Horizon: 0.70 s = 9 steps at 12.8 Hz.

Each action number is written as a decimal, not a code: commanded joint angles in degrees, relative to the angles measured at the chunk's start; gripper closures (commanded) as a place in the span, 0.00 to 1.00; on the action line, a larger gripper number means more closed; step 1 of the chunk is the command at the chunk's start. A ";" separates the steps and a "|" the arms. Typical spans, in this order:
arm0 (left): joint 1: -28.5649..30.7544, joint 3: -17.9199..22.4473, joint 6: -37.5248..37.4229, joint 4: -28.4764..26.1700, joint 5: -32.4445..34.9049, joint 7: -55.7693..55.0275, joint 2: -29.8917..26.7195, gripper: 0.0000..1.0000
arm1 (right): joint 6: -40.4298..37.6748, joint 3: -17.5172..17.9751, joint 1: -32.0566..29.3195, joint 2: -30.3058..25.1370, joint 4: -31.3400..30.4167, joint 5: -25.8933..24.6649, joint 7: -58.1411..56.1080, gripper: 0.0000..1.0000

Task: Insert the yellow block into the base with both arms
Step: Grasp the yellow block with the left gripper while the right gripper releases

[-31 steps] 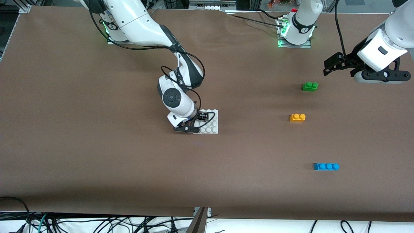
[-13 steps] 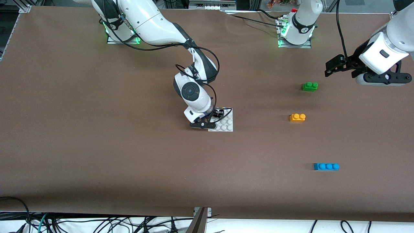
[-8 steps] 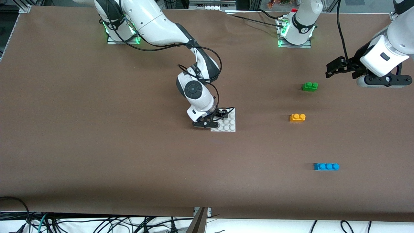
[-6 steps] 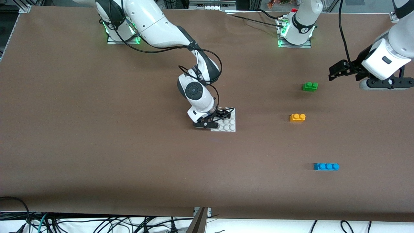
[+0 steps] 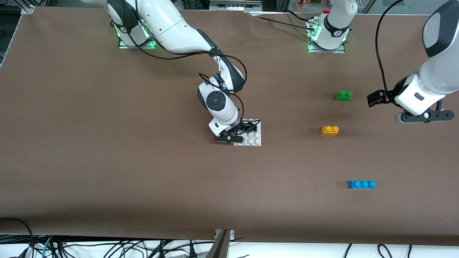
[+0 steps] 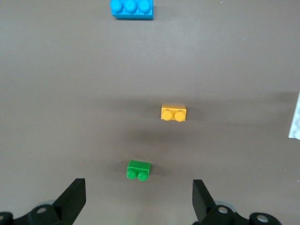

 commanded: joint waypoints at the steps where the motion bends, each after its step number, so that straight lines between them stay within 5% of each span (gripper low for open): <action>1: 0.13 -0.47 1.15 -1.05 1.07 0.26 1.52 0.00 | -1.78 -0.49 0.08 0.61 2.19 0.97 0.21 0.01; 9: 1.37 -0.39 36.74 -23.71 0.45 0.70 7.31 0.00 | -11.37 -2.60 -0.89 -0.61 6.76 0.36 -0.22 0.01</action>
